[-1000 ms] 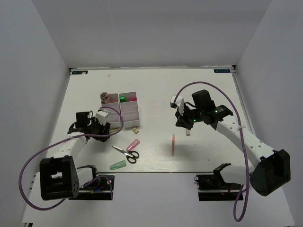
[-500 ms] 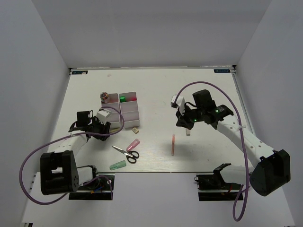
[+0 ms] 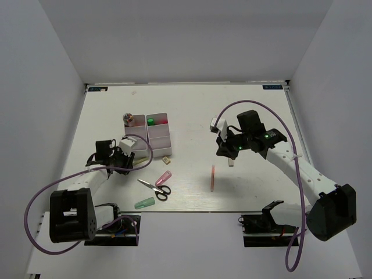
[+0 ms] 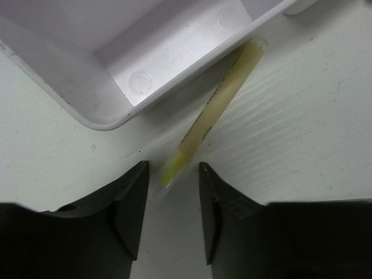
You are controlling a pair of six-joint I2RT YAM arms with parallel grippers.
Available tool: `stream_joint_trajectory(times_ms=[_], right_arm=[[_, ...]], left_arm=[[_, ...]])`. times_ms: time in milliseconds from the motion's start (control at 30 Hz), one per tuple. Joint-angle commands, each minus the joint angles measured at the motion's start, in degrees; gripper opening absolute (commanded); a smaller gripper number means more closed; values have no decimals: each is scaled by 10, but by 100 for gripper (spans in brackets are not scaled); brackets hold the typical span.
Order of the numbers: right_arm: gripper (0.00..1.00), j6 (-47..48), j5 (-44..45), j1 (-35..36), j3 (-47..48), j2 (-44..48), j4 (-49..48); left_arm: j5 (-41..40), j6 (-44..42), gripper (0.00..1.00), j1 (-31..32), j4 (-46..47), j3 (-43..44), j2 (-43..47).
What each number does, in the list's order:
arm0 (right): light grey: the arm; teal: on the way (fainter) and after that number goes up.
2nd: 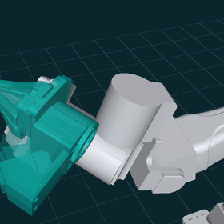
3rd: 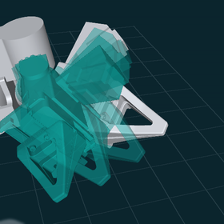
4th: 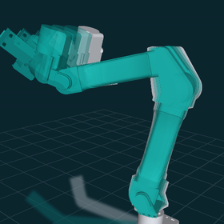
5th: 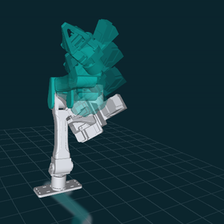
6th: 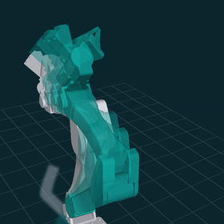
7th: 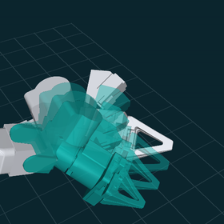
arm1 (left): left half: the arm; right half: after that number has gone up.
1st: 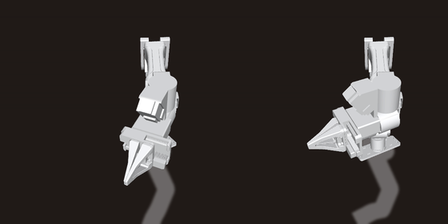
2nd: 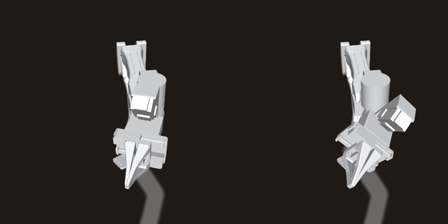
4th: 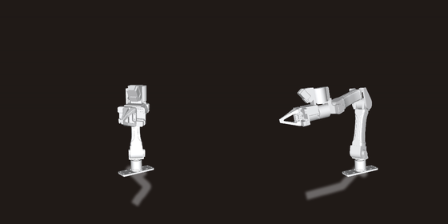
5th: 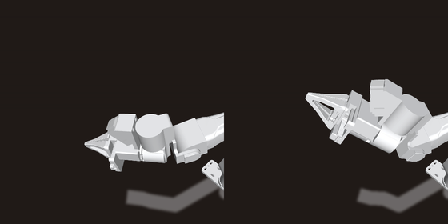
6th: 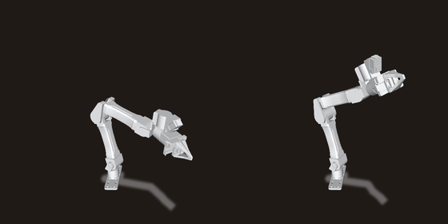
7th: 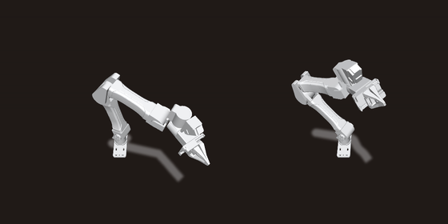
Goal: Sort the stationery into containers
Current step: Grab a piece of stationery with the left arm
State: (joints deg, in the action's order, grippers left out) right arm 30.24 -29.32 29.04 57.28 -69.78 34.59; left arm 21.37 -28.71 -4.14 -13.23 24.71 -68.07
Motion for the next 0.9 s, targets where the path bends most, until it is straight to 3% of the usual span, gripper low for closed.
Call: stream_joint_trajectory(times_ms=[0,633,867], right_arm=[[0,5,-18,-7,5,10,7],[0,5,-36,-8,6,24,13],[0,5,-41,-9,6,29,13]], left_arm=[[-9,-4,46,5,-9,-3,7],[-28,11,16,39,-108,-12,86],[-15,8,7,81,-162,2,112]])
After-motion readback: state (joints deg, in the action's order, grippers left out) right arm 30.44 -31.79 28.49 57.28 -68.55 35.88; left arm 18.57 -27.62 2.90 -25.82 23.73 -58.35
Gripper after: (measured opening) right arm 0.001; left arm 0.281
